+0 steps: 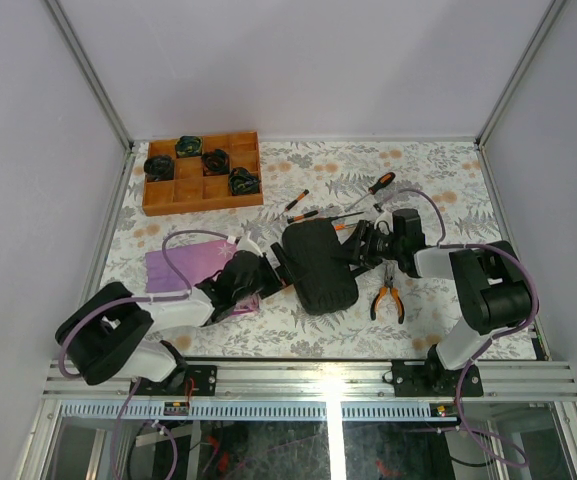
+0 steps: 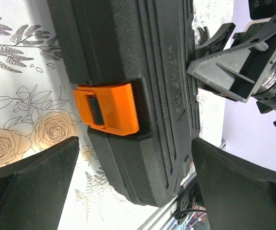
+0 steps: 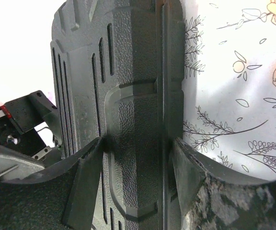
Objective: Sort the tools into containers
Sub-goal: Open the storage box at the center of the board.
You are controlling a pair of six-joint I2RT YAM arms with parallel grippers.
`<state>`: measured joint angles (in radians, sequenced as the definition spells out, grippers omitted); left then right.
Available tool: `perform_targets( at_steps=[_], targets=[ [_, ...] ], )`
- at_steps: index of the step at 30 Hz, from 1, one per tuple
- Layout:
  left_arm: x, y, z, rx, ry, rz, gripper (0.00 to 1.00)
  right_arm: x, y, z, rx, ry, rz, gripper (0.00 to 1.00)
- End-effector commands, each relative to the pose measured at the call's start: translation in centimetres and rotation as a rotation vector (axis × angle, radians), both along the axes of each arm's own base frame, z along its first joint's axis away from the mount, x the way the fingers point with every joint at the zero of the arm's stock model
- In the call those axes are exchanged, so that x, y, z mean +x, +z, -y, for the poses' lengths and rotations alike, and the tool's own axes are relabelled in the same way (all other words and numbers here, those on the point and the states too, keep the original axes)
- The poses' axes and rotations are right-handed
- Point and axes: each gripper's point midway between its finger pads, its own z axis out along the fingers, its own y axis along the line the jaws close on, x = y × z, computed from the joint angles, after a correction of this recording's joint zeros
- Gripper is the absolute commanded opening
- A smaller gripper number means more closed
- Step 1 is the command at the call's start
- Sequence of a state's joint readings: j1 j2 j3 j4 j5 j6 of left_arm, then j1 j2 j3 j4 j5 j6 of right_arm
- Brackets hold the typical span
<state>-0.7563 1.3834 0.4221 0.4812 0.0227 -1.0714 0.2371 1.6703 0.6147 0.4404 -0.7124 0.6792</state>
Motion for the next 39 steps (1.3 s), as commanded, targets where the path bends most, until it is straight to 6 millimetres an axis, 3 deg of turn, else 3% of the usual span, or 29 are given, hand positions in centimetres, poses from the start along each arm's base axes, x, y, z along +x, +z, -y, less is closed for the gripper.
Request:
perform_targets(
  at_steps=[1,8,17,26,39],
  targets=[
    [0.7,0.6,0.1,-0.075,0.038,0.024,1.00,-2.8,-6.1,3.7,-0.161,-0.100,-0.193,0.56],
    [0.9,0.2,0.2,-0.154,0.061,0.026,1.00,-2.8,-6.3,4.2,-0.143,-0.109,-0.207,0.55],
    [2.6,1.0,0.4,-0.259,0.071,0.081,1.00,-2.8,-6.5,4.2,-0.134,-0.105,-0.210,0.55],
    [3.6,0.4,0.7,-0.242,0.069,0.099,1.00,-2.8,-6.3,4.2,-0.130,-0.100,-0.206,0.54],
    [4.4,0.0,1.6,-0.219,0.041,0.106,0.77,-2.8,-6.0,4.1,-0.125,-0.090,-0.194,0.53]
  ],
)
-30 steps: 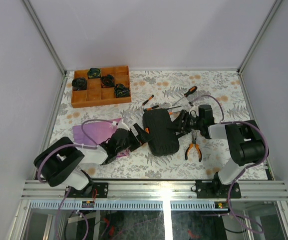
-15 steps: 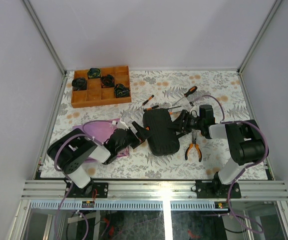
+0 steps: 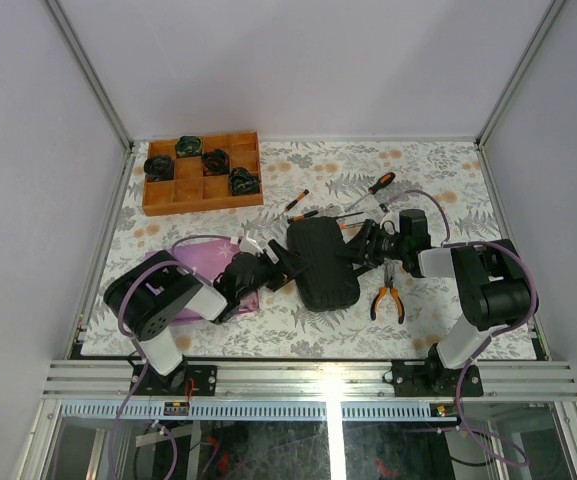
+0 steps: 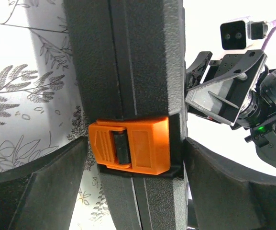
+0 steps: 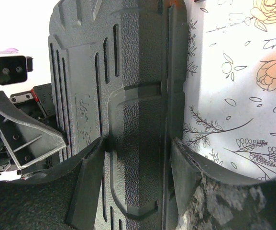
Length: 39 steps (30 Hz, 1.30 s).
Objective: Sort the tools into containers
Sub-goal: Open the storage box at the center of the board.
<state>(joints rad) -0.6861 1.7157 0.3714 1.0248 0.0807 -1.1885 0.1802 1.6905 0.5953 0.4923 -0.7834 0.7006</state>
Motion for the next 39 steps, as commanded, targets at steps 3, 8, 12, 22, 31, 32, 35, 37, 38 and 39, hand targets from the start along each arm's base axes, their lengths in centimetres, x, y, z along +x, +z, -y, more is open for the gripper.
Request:
perform_targets(
  at_steps=[3,8,12,22,31,32,35,37,38,39],
  targets=[
    [1.1,1.0,0.4,0.035,-0.009,0.063,0.70,-3.0,-6.1,3.1,-0.184,-0.069,-0.182,0.53],
    [1.3,0.1,-0.6,0.121,0.020,0.046,0.66,-3.0,-6.1,3.2,-0.192,-0.069,-0.178,0.52],
    [1.2,-0.2,-1.0,0.156,0.022,0.034,0.64,-2.9,-6.1,3.2,-0.193,-0.070,-0.177,0.52],
    [0.8,-1.8,-1.1,0.307,0.013,-0.033,0.58,-2.8,-6.0,3.6,-0.227,-0.074,-0.167,0.52],
    [0.3,-2.3,-2.1,0.397,0.032,-0.063,0.57,-2.6,-5.9,4.1,-0.267,-0.078,-0.152,0.52],
    [0.3,-2.3,-2.2,0.401,0.034,-0.065,0.57,-2.6,-5.9,4.1,-0.268,-0.077,-0.151,0.52],
    [0.1,-2.5,-2.5,0.414,0.036,-0.072,0.57,-2.6,-5.9,4.1,-0.269,-0.077,-0.152,0.52],
    [0.1,-2.6,-2.6,0.422,0.038,-0.073,0.58,-2.6,-5.9,4.2,-0.274,-0.078,-0.152,0.52],
    [0.0,-2.6,-2.7,0.427,0.038,-0.076,0.58,-2.6,-5.9,4.2,-0.277,-0.077,-0.151,0.52],
    [-0.1,-2.7,-2.8,0.431,0.039,-0.078,0.58,-2.7,-5.9,4.3,-0.280,-0.078,-0.153,0.52]
  ],
)
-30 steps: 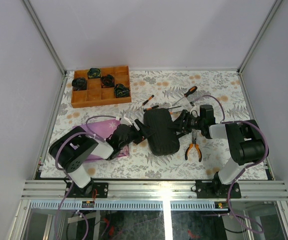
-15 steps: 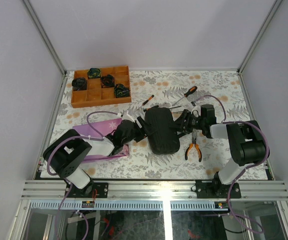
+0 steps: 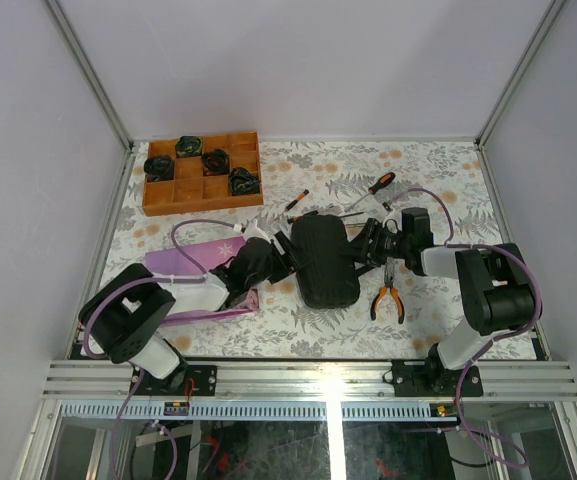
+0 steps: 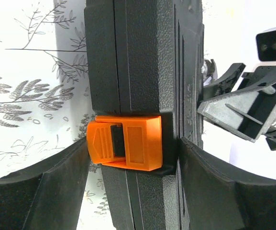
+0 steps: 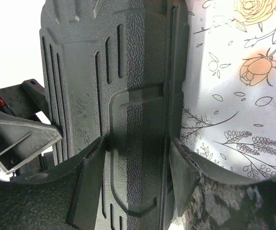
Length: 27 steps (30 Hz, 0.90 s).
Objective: Sort the tools into containers
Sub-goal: Open the storage box at the center of the board.
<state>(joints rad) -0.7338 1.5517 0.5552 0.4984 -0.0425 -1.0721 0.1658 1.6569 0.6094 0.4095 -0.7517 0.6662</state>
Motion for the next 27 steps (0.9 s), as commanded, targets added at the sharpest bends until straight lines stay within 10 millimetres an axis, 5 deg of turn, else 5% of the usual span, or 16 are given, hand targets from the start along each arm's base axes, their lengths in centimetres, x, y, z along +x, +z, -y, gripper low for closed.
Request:
perform_targets(
  at_steps=[1,27],
  targets=[
    [-0.9,-3.7,-3.1,0.201,0.024,-0.046,0.58,-2.9,-6.0,3.4,-0.241,-0.058,-0.148,0.52],
    [-2.2,-5.2,-3.7,0.080,0.082,-0.105,0.54,-3.0,-6.2,3.5,-0.248,-0.051,-0.151,0.52]
  ],
)
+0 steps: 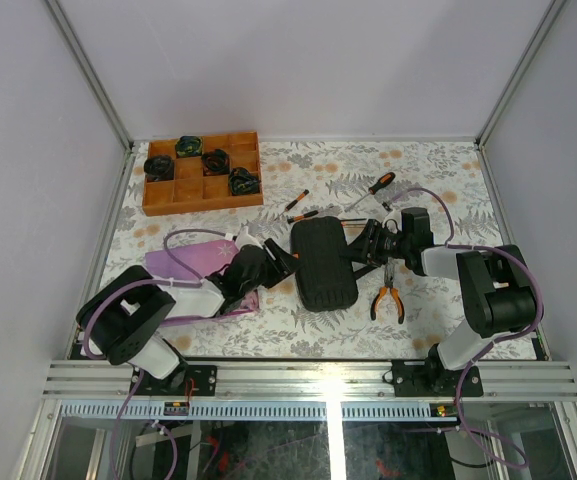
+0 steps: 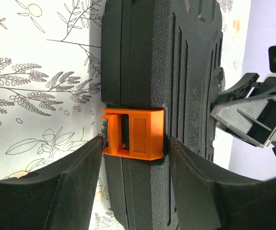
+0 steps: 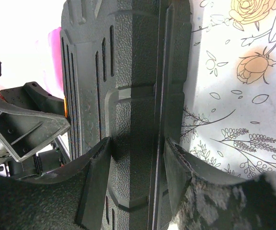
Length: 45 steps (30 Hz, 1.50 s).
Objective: Sort the tools into containers
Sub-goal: Open the storage box at the center of the board.
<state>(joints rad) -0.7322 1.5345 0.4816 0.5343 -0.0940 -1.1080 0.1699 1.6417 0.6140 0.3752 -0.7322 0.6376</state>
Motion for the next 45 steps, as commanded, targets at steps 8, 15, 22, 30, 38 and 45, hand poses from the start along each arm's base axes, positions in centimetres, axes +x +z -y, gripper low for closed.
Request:
perform_targets(
  at_steps=[8,15,22,30,38,45],
  targets=[
    [-1.9,-4.0,-2.9,0.033,0.059,-0.094,0.50,-3.0,-6.3,3.3,-0.221,-0.056,-0.161,0.52],
    [-1.2,-3.6,-2.6,0.081,0.044,-0.090,0.43,-3.1,-6.4,3.4,-0.224,-0.055,-0.164,0.52],
    [-1.1,-3.7,-3.6,0.168,0.062,-0.101,0.39,-3.0,-6.4,3.4,-0.224,-0.056,-0.163,0.52],
    [-1.3,-3.8,-4.5,0.171,0.097,-0.104,0.39,-3.0,-6.4,3.4,-0.227,-0.057,-0.160,0.52],
    [-1.7,-4.5,-5.4,0.185,0.122,-0.127,0.41,-3.0,-6.4,3.5,-0.228,-0.057,-0.162,0.52],
    [-2.0,-4.5,-6.1,0.189,0.143,-0.128,0.41,-3.0,-6.4,3.4,-0.227,-0.058,-0.161,0.52]
  ],
)
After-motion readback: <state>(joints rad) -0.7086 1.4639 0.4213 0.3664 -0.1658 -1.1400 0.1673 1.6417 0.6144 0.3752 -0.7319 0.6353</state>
